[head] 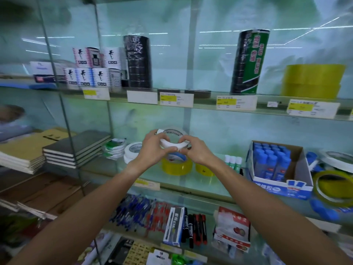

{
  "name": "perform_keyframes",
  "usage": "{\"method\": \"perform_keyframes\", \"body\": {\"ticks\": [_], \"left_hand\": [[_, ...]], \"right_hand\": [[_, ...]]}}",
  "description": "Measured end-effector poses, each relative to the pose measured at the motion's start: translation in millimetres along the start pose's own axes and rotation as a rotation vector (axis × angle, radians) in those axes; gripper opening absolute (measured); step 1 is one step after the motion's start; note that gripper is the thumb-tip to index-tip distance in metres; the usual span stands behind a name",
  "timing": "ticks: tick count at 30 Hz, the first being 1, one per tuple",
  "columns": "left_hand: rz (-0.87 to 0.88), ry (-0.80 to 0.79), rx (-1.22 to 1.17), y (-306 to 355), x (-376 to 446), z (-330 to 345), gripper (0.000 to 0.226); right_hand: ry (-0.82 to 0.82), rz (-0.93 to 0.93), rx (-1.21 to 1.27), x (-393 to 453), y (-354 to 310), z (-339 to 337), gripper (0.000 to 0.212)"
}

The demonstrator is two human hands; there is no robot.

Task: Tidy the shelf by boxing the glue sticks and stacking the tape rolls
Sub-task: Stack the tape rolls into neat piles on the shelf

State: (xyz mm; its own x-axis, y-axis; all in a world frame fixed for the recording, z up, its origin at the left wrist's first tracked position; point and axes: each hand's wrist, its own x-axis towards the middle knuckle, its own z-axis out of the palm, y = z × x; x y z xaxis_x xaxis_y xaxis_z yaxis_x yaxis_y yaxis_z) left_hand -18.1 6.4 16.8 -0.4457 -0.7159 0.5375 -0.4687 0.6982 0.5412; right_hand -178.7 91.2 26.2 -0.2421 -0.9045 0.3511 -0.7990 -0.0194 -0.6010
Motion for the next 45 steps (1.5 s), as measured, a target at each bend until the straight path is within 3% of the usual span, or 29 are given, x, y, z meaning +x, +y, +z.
{"method": "perform_keyframes", "body": {"ticks": [8,14,20,26,32,38,41,45], "left_hand": [[-0.202,0.1,0.038,-77,20,-17,0.041],[-0.349,0.087,0.021,-123,28,-11,0.041],[-0.354,0.054,-0.019,-143,25,-1,0.036],[-0.325,0.038,-0.003,-153,24,4,0.05],[-0.396,-0.023,0.081,-153,22,20,0.107],[-0.358,0.024,0.161,-154,20,28,0.103],[-0.364,0.034,0.168,-145,19,28,0.114],[-0.33,0.205,0.307,-99,12,33,0.105]], "right_hand": [[-0.062,0.013,-0.068,29,-22,46,0.064],[-0.084,0.054,-0.114,32,-14,58,0.057],[-0.072,0.067,-0.156,31,-5,53,0.051],[-0.04,0.073,-0.163,25,5,42,0.041],[0.021,0.077,-0.172,11,12,16,0.04],[0.104,0.092,-0.182,-11,26,-19,0.033],[0.162,0.1,-0.216,-22,35,-41,0.03],[0.296,0.127,-0.302,-37,54,-75,0.028]]}}
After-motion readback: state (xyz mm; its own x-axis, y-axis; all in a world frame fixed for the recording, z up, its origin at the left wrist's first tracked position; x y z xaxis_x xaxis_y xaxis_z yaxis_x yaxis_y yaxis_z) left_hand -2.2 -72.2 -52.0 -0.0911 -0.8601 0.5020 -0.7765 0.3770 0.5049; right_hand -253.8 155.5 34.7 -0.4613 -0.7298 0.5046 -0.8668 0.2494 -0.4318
